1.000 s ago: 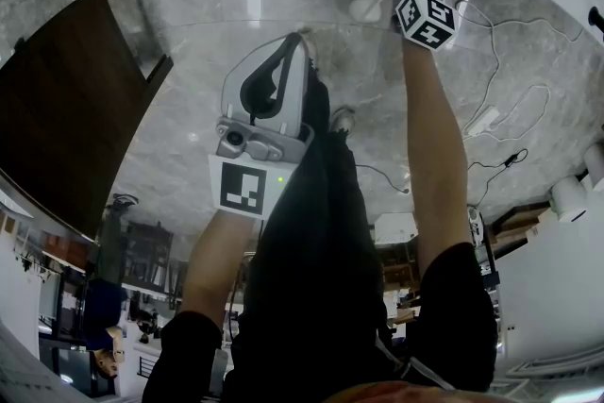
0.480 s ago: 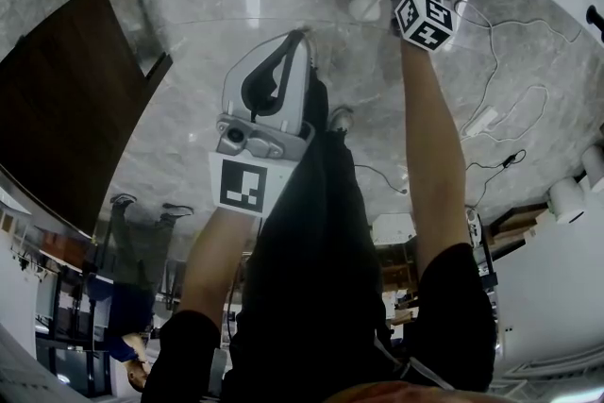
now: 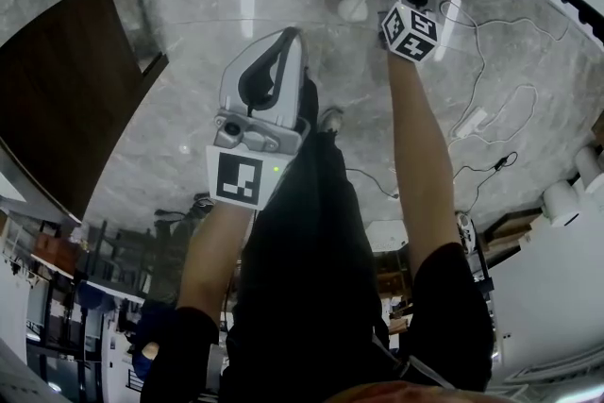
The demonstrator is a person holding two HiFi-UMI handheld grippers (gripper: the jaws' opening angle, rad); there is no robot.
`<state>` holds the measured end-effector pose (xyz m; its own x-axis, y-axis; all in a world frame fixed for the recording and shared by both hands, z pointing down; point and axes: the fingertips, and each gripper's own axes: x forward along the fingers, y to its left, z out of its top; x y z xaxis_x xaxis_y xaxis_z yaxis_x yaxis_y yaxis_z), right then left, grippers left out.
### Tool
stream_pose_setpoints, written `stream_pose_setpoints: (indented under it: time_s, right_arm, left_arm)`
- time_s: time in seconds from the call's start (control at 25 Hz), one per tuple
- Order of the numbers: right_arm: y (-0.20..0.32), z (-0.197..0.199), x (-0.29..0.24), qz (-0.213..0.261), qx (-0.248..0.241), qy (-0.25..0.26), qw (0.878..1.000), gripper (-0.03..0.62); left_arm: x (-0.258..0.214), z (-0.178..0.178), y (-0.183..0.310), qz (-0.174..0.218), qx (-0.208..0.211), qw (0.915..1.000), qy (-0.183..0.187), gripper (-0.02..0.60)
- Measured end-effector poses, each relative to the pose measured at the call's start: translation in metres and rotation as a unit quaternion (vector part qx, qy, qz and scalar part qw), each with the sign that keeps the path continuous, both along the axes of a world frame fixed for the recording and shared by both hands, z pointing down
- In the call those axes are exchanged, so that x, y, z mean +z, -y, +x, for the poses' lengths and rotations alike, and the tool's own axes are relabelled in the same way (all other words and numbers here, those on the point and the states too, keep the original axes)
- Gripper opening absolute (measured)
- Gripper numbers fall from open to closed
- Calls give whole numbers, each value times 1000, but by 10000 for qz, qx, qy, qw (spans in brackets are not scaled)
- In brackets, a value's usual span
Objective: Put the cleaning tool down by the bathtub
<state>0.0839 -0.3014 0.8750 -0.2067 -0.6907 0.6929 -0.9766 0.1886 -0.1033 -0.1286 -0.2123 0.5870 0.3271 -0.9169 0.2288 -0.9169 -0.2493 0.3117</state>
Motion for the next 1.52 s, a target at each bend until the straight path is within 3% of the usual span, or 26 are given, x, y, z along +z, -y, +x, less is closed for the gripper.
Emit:
stream_pose_setpoints:
  time_s: [0.24, 0.76, 1.08, 1.52]
  right_arm:
    - [-32, 8, -49, -86, 56, 69, 9999, 4]
    - [-106, 43, -206, -274, 184, 422, 9986, 0]
    - [-165, 58, -336, 188, 56, 655, 9977, 0]
    - [-247, 88, -495, 1239, -63, 1119, 9859, 0]
  left_arm:
    - [-43, 15, -12, 83, -77, 9999, -11, 8]
    - [-173, 74, -43, 329, -121, 9994, -61, 8]
    - [-242, 109, -89, 212, 9, 9998, -32, 8]
    - [-334, 161, -183, 632, 248, 9977, 40, 8]
